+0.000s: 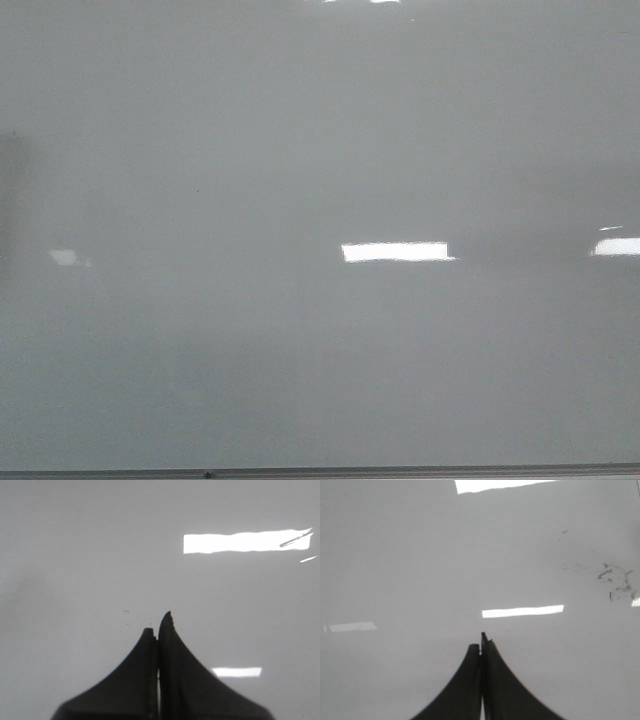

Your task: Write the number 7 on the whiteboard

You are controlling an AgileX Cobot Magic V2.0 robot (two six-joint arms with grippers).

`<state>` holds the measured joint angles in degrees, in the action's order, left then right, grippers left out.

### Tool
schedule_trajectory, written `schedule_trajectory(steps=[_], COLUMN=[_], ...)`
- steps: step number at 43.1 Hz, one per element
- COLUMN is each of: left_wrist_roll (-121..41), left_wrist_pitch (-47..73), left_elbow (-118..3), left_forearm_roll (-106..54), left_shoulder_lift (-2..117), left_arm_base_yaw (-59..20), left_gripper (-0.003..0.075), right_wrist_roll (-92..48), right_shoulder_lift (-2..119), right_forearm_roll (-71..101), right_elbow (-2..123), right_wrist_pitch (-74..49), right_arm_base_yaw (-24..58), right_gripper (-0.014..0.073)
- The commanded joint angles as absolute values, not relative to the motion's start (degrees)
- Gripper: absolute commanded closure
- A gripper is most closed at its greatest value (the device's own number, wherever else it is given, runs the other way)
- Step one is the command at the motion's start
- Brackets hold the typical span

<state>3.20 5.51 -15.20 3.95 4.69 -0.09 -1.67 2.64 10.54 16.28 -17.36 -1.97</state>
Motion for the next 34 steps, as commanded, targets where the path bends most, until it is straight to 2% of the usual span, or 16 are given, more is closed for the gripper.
schedule_trajectory(steps=[1, 8, 15, 18, 20, 23, 26, 29, 32, 34], left_wrist_roll=[3.10, 3.10, 3.10, 3.10, 3.10, 3.10, 3.10, 3.10, 3.10, 3.10], left_wrist_pitch=[9.38, 11.75, 11.20, 11.20, 11.20, 11.32, 11.44, 11.54, 11.54, 11.54], left_elbow=[-21.83, -24.96, -24.96, -24.96, -24.96, -24.84, -24.51, -24.51, -24.51, -24.51], left_forearm_roll=[4.65, 4.65, 4.65, 4.65, 4.65, 4.65, 4.65, 4.65, 4.65, 4.65], left_shoulder_lift=[11.10, 20.03, 24.00, 24.49, 24.54, 24.63, 24.63, 24.63, 24.77, 24.77], left_arm_base_yaw=[-0.08, -0.08, -0.08, -0.08, -0.08, -0.08, -0.08, -0.08, -0.08, -0.08], left_gripper=[0.0741, 0.0741, 0.0738, 0.0700, 0.0638, 0.0468, 0.0276, 0.0107, 0.0033, 0.0023], right_wrist_roll=[-1.80, -1.80, -1.80, -1.80, -1.80, -1.80, -1.80, -1.80, -1.80, -1.80], right_shoulder_lift=[8.50, 16.15, 18.31, 18.31, 18.31, 18.31, 18.31, 18.31, 18.31, 18.31], right_forearm_roll=[10.90, 10.90, 10.90, 10.90, 10.90, 10.90, 10.90, 10.90, 10.90, 10.90], right_elbow=[21.38, 24.28, 24.41, 24.41, 24.41, 24.41, 24.41, 24.41, 24.41, 24.41], right_wrist_pitch=[-15.76, -15.85, -15.73, -15.65, -15.61, -15.55, -15.55, -15.73, -15.85, -15.85], right_arm_base_yaw=[-2.02, -2.02, -2.02, -2.02, -2.02, -2.02, -2.02, -2.02, -2.02, -2.02], right_gripper=[0.0653, 0.0653, 0.0652, 0.0634, 0.0600, 0.0500, 0.0370, 0.0204, 0.0078, 0.0015])
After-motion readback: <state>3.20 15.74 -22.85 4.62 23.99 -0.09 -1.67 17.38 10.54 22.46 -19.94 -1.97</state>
